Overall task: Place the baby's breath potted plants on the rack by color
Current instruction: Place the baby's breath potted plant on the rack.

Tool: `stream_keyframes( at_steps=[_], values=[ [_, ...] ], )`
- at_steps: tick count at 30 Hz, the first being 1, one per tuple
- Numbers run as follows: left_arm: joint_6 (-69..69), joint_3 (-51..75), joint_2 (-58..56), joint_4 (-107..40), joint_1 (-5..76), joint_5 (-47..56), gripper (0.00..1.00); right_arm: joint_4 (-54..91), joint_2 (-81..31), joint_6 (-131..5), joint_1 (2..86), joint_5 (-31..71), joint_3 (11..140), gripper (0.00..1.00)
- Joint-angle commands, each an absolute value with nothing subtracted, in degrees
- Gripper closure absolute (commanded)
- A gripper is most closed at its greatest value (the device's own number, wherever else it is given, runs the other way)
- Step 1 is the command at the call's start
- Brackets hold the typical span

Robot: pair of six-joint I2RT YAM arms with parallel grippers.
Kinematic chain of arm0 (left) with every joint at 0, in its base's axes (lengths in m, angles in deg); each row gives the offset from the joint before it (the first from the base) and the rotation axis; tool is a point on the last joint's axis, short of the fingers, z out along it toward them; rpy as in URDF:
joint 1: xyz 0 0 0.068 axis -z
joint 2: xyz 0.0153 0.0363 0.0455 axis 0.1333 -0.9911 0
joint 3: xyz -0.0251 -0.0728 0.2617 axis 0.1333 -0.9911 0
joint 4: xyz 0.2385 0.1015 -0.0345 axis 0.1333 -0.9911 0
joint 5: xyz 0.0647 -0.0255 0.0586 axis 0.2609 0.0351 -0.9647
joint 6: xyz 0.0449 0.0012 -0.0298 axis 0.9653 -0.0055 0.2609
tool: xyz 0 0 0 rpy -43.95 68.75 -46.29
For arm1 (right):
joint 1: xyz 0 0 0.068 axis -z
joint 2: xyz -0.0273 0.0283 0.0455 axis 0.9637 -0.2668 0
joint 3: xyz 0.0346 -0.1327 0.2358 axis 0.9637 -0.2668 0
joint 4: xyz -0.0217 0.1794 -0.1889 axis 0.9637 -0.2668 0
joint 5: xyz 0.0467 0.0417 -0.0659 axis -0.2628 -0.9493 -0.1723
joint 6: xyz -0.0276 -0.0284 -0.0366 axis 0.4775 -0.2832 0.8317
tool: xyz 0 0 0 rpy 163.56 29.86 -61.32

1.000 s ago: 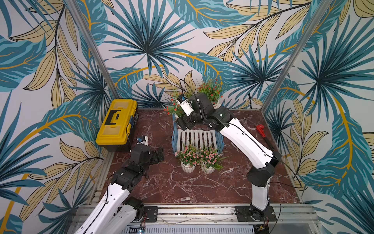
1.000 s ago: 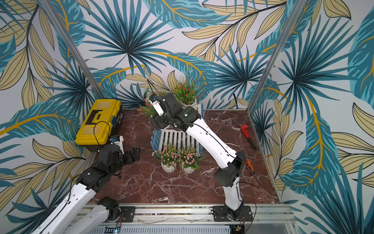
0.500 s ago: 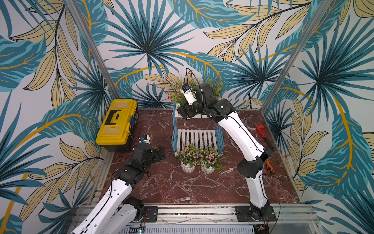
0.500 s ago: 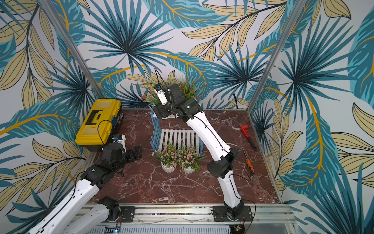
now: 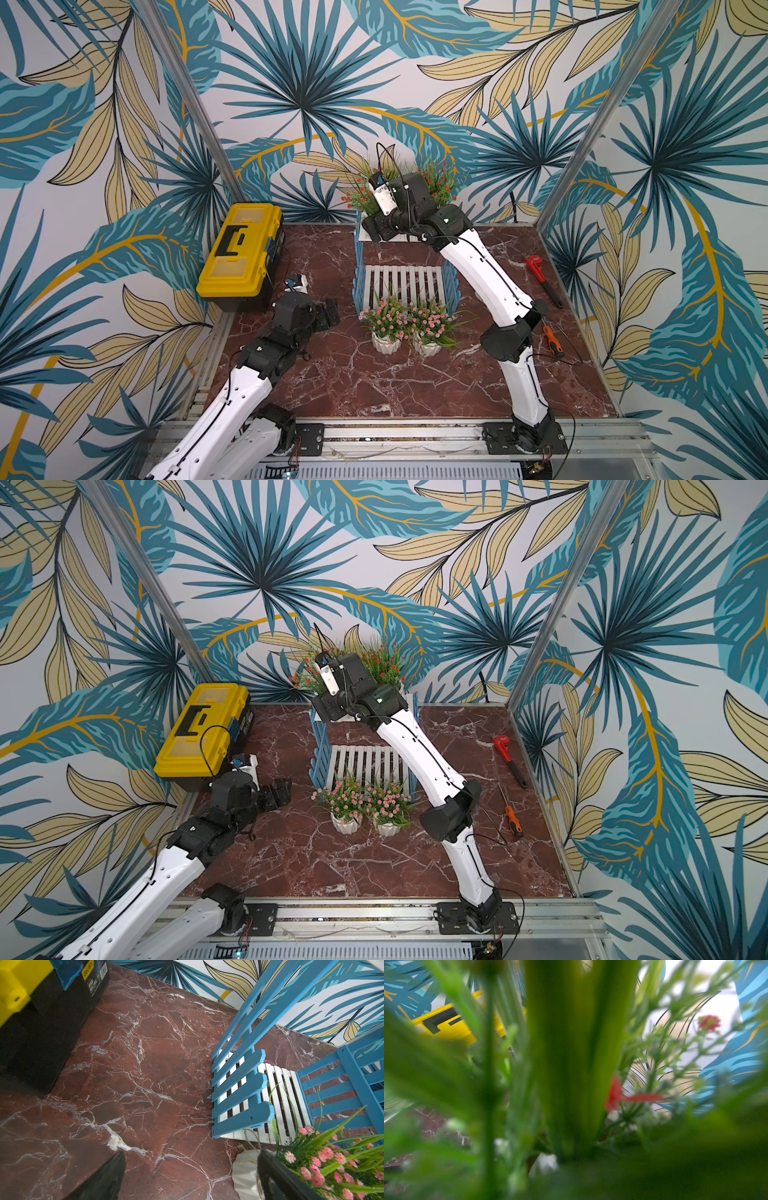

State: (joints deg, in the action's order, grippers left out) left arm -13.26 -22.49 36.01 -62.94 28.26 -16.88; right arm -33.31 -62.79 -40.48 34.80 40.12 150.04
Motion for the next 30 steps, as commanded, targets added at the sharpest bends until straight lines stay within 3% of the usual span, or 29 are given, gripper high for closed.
stream_keyframes(
  at_steps=[1, 23, 27, 30],
  values=[
    [-12.78, -22.77, 35.70, -61.02, 28.16, -16.94, 0.01, -28.04, -65.17, -40.28, 35.47, 41.64, 151.72, 0.97],
    [-13.47, -24.28, 36.24, -60.63, 25.45, -14.00, 0.01, -27.71, -66.09, -40.66, 37.09, 42.80, 151.68, 0.92],
    [-13.56, -24.30, 36.05, -60.62, 25.07, -13.68, 0.01, -27.55, -65.87, -41.19, 37.09, 41.98, 151.65, 0.78],
    [-13.71, -24.20, 35.95, -60.62, 25.03, -13.34, 0.01, -27.51, -65.74, -41.20, 37.14, 41.68, 151.56, 0.53]
  ],
)
